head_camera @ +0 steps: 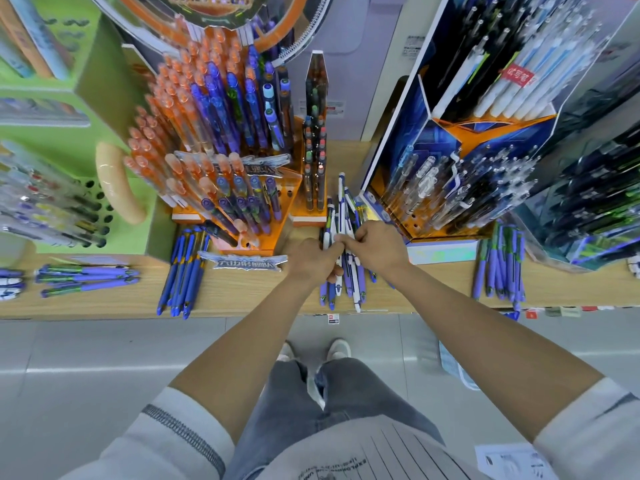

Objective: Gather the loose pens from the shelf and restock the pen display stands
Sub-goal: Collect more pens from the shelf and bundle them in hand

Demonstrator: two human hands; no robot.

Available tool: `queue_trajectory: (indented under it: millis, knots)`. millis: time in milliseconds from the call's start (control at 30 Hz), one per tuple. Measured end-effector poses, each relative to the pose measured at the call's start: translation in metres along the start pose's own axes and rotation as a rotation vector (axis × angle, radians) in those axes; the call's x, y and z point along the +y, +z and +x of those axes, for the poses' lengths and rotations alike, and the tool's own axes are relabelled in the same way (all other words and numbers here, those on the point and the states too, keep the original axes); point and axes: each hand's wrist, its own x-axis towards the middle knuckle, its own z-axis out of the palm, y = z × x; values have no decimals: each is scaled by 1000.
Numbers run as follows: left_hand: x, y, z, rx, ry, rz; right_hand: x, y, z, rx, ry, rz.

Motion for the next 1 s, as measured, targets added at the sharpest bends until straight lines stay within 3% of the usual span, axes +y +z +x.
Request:
queue_trajectory:
  millis: [200, 500, 1000]
  knots:
    - [0, -1, -4, -79, -20, -23, 7, -5, -1, -28, 38, 117]
    - [-3, 1, -5, -31, -6, -126, 7, -11, -6, -181, 134, 422]
    - [8, 7, -12, -31, -162, -377, 9, -19, -21, -308, 34, 447]
